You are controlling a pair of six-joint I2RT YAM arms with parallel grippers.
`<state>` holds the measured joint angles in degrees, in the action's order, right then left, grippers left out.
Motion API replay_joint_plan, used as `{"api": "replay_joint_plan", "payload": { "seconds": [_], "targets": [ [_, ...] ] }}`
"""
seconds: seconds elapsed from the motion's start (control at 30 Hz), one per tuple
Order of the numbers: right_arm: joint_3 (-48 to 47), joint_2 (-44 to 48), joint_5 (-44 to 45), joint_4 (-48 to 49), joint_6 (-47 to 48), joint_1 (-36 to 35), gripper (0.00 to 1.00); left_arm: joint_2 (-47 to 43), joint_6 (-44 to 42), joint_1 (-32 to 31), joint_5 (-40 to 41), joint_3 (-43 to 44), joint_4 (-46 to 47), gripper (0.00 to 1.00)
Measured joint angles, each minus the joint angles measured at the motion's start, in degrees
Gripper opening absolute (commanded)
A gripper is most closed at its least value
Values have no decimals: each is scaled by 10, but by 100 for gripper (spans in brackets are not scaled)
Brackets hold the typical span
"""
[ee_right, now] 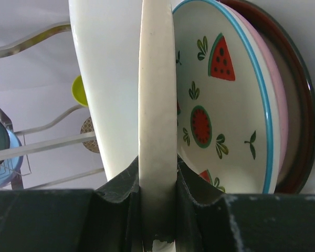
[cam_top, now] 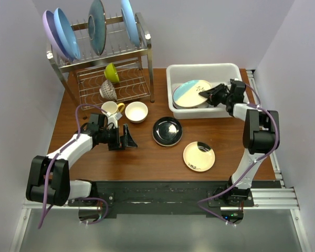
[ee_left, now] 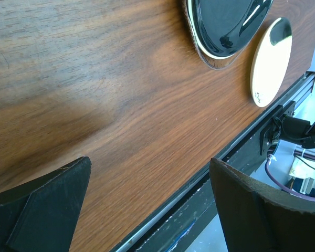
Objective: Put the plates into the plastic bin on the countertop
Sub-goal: Place the plate in the plastic bin.
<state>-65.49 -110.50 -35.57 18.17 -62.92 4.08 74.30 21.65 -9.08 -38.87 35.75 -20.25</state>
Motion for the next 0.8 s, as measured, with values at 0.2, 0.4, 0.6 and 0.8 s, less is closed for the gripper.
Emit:
{"api": "replay_joint_plan", "payload": {
  "seconds": [0.2,0.4,0.6,0.8],
  "targets": [
    [-23,-7,0,-25,16,-7,0,0,0,0,0,0,0,100],
    [-42,-8,2,-68,47,-11,20,1,0,0,0,0,0,100],
    [-64,-8,10,-132,97,-14,47,1,0,0,-2,0,1,100],
    [-107,-12,28,-236,167,-21,52,3,0,0,-5,0,1,100]
  ]
}}
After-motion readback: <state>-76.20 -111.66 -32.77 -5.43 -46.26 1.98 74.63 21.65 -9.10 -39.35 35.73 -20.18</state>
